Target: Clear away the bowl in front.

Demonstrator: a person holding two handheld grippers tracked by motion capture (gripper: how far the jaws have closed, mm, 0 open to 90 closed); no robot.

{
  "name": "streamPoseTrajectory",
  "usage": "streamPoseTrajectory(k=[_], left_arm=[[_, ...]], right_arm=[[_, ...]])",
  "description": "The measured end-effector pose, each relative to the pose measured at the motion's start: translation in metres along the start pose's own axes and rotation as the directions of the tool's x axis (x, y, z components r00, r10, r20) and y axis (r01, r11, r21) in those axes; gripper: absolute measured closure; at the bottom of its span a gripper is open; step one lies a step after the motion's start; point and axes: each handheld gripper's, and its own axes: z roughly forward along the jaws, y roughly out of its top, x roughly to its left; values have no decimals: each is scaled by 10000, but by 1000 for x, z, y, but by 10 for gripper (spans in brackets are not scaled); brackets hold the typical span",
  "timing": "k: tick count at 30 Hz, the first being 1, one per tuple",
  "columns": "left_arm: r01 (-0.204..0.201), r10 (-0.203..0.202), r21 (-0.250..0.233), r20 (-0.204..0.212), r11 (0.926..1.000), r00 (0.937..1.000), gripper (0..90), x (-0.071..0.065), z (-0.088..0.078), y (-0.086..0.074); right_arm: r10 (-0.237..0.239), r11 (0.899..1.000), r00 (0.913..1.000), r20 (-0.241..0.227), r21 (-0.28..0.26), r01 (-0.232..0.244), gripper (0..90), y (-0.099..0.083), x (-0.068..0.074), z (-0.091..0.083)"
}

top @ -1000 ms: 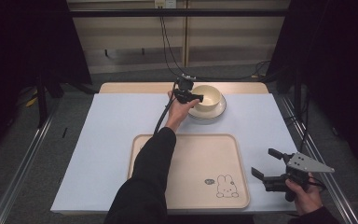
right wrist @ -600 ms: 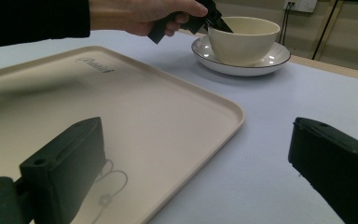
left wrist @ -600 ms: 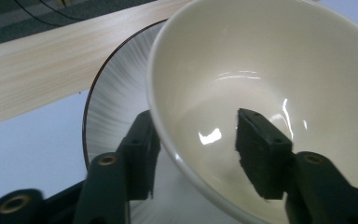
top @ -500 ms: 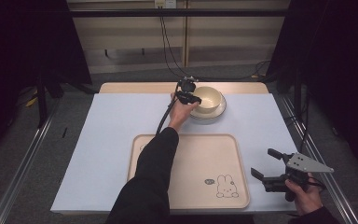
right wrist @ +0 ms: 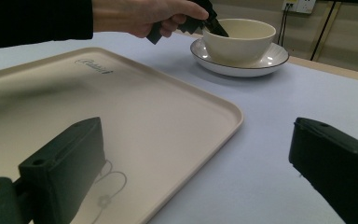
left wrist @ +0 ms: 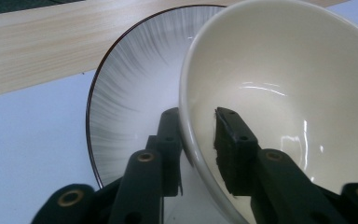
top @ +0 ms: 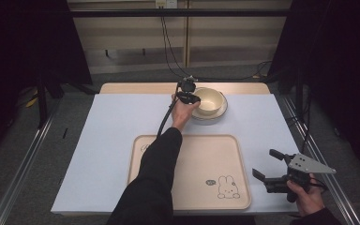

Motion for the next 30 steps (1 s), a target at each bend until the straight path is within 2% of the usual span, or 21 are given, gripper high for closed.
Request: streamPoseTrajectory(k=[3, 5, 8, 10, 13, 14, 20, 24, 30], left_arm=[[-2, 1, 101, 73, 9999, 10000, 761, 0, 2, -1], [335, -335, -32, 71, 9994, 9994, 789, 1, 3, -3], [366, -366, 0, -20, 9993, 9993, 800, 1, 3, -2], [554, -554, -22, 124, 9985, 9984, 826, 2, 3, -3], [758, -755, -155, 162, 9970, 9970, 829, 2, 2, -3], [778, -773, -137, 316, 9969, 9965, 832, 3, 1, -3], [990, -985, -159, 280, 9950, 9947, 835, 2, -1, -2], [1214, -1203, -181, 514, 9924, 9914, 836, 6, -3, -3], [1246, -1232, -230, 549, 9919, 9909, 833, 5, -5, -2]], right_arm=[[-19, 10000, 10000, -39, 18, 19, 30, 0, 0, 0], [-70, 10000, 10000, 3, 59, 70, 30, 0, 0, 0], [-98, 9999, 9999, 37, 22, 98, 29, 0, 0, -1], [-108, 9999, 9999, 8, 7, 108, 29, 0, 0, -1], [-65, 10000, 10000, -52, 43, 65, 29, 0, 0, -1], [-56, 10000, 10000, -38, 37, 56, 28, 0, 0, -1], [-47, 10000, 10000, 6, 22, 47, 27, 0, 0, -2], [-72, 10000, 10000, 13, -1, 72, 26, 0, 0, -2], [-53, 10000, 10000, 12, -12, 53, 25, 0, 0, -2]])
